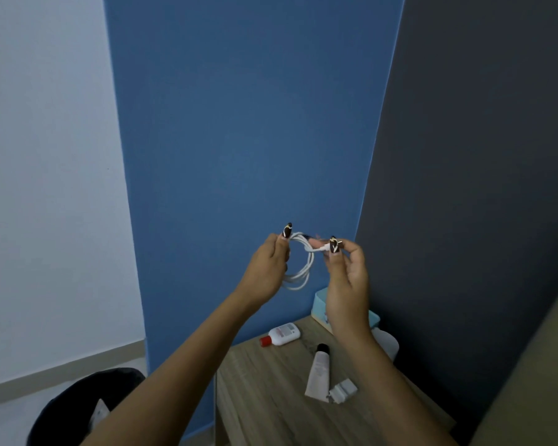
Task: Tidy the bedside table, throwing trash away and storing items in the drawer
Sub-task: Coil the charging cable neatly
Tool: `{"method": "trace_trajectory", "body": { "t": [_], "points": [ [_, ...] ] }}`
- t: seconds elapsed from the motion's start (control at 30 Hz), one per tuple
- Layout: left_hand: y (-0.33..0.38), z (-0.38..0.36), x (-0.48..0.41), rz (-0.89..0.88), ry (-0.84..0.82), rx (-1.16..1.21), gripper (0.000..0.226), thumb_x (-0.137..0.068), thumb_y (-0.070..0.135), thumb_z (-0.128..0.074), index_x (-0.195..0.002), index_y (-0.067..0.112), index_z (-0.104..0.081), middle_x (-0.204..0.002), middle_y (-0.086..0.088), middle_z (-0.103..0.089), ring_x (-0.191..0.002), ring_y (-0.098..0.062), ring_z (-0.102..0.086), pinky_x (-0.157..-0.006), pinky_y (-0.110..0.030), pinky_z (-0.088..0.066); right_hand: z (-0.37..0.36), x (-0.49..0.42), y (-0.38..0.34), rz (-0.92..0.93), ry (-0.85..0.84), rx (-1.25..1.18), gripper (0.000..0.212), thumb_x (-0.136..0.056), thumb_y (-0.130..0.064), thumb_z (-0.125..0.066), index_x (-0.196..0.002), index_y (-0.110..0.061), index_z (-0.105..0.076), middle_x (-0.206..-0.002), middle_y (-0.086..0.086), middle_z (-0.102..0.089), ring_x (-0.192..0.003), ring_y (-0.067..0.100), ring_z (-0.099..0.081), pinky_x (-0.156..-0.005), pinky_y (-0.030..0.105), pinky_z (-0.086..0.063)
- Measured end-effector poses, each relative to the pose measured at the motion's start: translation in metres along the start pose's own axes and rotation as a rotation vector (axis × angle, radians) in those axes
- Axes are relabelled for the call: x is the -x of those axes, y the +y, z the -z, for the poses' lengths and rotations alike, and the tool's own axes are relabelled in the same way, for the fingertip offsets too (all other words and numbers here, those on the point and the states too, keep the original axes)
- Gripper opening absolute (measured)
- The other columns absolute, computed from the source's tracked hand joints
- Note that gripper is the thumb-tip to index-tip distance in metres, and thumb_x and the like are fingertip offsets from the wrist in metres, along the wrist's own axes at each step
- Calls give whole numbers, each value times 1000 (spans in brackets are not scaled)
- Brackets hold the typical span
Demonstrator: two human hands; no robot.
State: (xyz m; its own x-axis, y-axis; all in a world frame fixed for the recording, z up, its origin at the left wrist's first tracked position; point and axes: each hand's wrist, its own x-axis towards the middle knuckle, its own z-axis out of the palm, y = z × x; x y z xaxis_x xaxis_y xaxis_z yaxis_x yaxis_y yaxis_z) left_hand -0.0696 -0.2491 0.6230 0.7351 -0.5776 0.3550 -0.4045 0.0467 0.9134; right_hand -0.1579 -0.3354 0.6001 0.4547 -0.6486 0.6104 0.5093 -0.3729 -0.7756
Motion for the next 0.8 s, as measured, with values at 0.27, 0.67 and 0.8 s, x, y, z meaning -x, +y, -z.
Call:
{"method": "trace_trajectory", "body": {
  "t": [0.27, 0.67, 0.8],
  "points": [
    [0, -10, 6, 13, 7, 5, 36, -102, 39, -32, -79, 13, -43, -67, 2, -39, -58, -13, -32, -57, -31, -31, -3, -1, -3, -97, 183, -221, 19, -102, -10, -39, -103, -15, -57, -88, 9, -70, -93, 19, -71, -87, 33, -56],
    [3, 9, 2, 355, -311, 593, 42, -100, 41, -36, -89, 12, -65, -67, 0, -63, -63, -13, -60, -66, -24, -47, 11, -17, 6, -161, -101, 157, 16, -91, -18, -62, -91, -30, -53, -89, 5, -73, -79, 26, -72, -71, 51, -58],
    [1, 19, 4, 441, -359, 784, 36, -99, 22, -35, -106, 3, -65, -93, -11, -71, -82, -19, -69, -70, -27, -56, 11, -17, 10, -130, -74, 206, 13, -92, -15, -61, -94, -25, -54, -92, 0, -70, -83, 16, -71, -76, 47, -58]
  ]
}}
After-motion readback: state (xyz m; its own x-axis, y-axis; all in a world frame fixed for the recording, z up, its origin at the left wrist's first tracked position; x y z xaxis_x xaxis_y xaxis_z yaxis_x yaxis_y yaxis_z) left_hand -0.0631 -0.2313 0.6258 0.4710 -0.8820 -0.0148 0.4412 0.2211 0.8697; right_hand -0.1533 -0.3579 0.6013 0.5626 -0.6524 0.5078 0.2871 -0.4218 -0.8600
